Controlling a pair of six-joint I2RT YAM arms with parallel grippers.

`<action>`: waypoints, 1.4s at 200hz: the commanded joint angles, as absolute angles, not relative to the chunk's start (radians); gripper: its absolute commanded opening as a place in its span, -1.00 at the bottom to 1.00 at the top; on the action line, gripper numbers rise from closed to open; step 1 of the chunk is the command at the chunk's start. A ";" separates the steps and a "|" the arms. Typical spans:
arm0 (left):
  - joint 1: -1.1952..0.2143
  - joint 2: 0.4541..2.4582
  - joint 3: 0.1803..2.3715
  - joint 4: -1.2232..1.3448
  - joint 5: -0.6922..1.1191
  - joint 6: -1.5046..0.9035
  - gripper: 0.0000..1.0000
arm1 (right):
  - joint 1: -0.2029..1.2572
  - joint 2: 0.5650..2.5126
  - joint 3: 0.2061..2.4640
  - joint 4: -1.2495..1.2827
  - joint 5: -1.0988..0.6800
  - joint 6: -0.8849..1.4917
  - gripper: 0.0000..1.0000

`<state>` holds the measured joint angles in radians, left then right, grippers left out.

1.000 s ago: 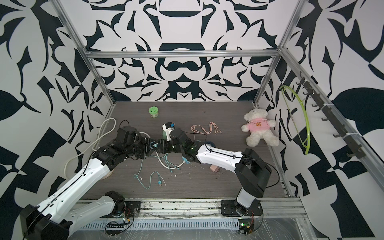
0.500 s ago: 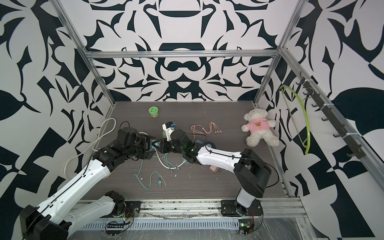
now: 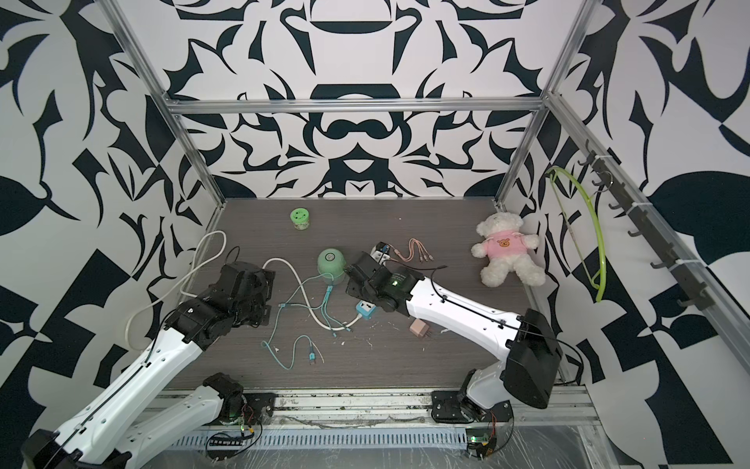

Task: Charge the cordless meat grinders
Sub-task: Insert the plug into the socket.

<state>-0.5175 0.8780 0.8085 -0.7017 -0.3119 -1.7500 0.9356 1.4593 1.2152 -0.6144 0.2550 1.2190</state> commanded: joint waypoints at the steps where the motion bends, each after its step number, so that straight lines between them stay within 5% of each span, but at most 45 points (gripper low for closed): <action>1: -0.518 0.888 0.790 -0.773 -0.368 -1.708 0.92 | 0.935 1.488 1.271 -0.820 0.348 1.489 -1.00; 47: -0.518 0.899 0.795 -0.795 -0.365 -1.699 0.92 | 0.917 1.668 1.403 -0.981 0.270 1.728 -1.00; 280: -0.518 0.864 0.808 -0.865 -0.381 -1.694 0.94 | 0.830 1.943 1.613 -1.063 0.060 1.650 -1.00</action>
<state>-0.5175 0.8745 0.7998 -0.8291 -0.3614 -1.7016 0.8272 1.9461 1.5867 -1.0172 0.0628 1.6573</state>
